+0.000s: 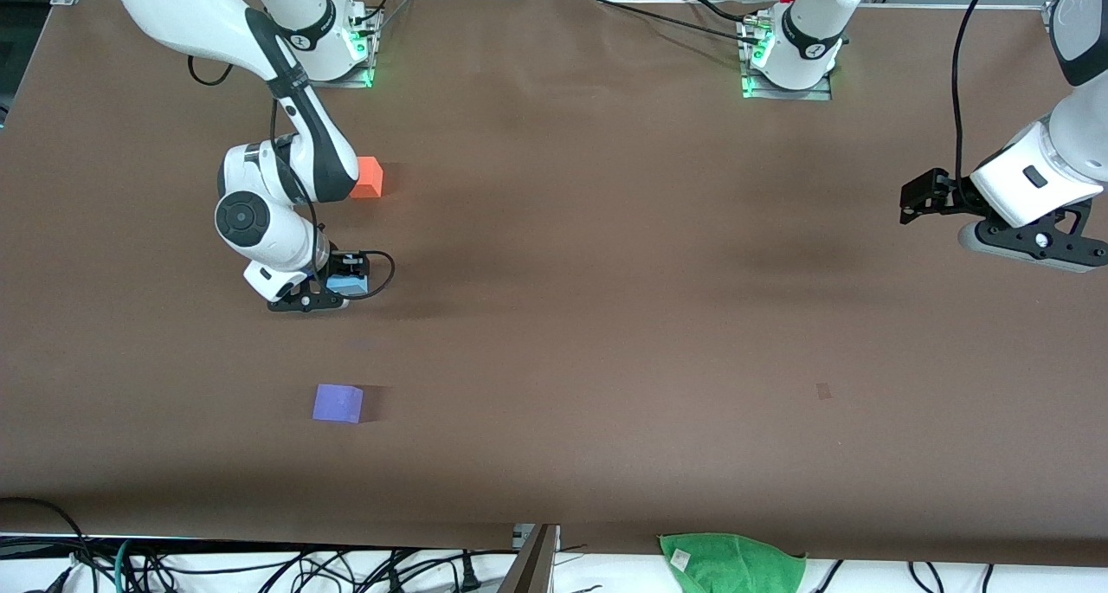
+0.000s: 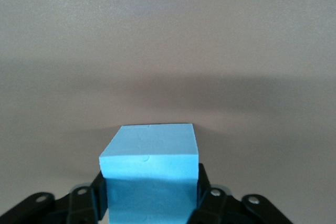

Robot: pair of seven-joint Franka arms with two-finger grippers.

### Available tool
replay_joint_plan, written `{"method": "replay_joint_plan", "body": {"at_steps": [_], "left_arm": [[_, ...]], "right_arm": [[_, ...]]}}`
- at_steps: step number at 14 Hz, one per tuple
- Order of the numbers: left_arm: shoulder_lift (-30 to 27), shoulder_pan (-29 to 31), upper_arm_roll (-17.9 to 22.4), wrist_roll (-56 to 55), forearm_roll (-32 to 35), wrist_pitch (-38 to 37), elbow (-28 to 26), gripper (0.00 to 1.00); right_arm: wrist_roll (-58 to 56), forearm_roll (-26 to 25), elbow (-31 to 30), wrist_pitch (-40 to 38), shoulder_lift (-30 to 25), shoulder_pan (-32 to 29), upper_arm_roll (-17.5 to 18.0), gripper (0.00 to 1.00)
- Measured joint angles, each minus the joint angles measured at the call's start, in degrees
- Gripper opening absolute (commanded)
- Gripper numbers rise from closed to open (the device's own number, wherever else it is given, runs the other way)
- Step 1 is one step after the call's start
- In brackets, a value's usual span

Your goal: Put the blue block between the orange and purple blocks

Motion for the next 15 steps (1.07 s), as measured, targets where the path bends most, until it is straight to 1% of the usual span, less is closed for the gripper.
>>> {"method": "replay_joint_plan", "body": {"at_steps": [2, 4, 6, 7, 9, 11, 13, 15], "left_arm": [[0.00, 0.00, 0.00, 0.00, 0.00, 0.00, 0.00, 1.00], [0.00, 0.00, 0.00, 0.00, 0.00, 0.00, 0.00, 1.00], [0.00, 0.00, 0.00, 0.00, 0.00, 0.00, 0.00, 1.00], [0.01, 0.00, 0.00, 0.00, 0.00, 0.00, 0.00, 1.00], [0.08, 0.00, 0.00, 0.00, 0.00, 0.03, 0.00, 1.00], [0.34, -0.01, 0.00, 0.00, 0.00, 0.34, 0.00, 1.00], [0.73, -0.01, 0.00, 0.00, 0.00, 1.16, 0.00, 1.00], [0.86, -0.04, 0.00, 0.00, 0.00, 1.45, 0.00, 1.00]], "right_arm": [[0.00, 0.42, 1.16, -0.42, -0.06, -0.13, 0.00, 1.00], [0.00, 0.49, 5.30, -4.65, -0.43, -0.14, 0.00, 1.00], [0.00, 0.58, 12.49, -12.95, -1.50, -0.14, 0.04, 1.00], [0.00, 0.64, 16.67, -18.39, -2.32, -0.14, 0.09, 1.00], [0.00, 0.78, 23.22, -27.64, -5.09, -0.14, 0.14, 1.00], [-0.45, 0.79, 26.18, -31.64, -9.56, -0.15, 0.11, 1.00], [-1.93, 0.79, 28.43, -37.23, -13.80, -0.20, -0.86, 1.00], [-3.76, 1.01, 31.02, -43.68, -15.51, -0.36, -2.49, 1.00]]}}
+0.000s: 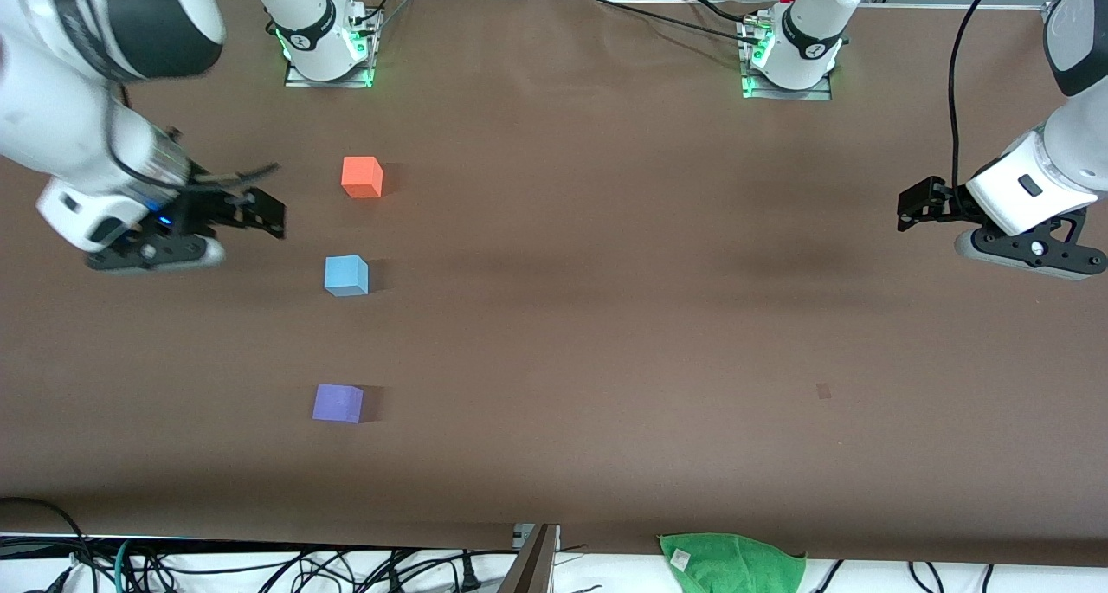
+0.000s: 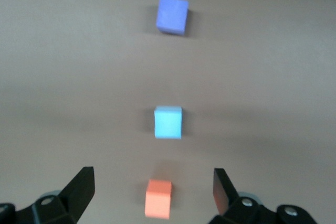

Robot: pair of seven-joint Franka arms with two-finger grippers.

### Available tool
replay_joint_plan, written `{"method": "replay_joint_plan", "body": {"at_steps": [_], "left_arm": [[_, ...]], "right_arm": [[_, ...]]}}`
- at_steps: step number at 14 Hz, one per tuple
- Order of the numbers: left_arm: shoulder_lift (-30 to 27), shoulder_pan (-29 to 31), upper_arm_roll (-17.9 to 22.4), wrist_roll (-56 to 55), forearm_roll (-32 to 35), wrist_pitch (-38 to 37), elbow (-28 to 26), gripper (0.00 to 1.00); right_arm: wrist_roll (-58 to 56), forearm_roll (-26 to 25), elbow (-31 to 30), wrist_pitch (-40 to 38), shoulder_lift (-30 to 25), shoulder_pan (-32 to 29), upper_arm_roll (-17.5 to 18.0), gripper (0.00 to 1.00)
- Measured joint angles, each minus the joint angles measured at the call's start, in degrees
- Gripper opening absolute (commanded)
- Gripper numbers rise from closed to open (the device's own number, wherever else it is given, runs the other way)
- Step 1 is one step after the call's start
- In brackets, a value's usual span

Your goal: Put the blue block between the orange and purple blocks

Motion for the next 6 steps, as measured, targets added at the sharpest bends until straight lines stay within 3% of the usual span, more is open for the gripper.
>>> {"method": "replay_joint_plan", "body": {"at_steps": [6], "left_arm": [[0.05, -0.04, 0.00, 0.00, 0.00, 0.46, 0.00, 1.00]], "right_arm": [[-0.57, 0.18, 1.41, -4.88, -0.82, -0.11, -1.19, 1.00]]}}
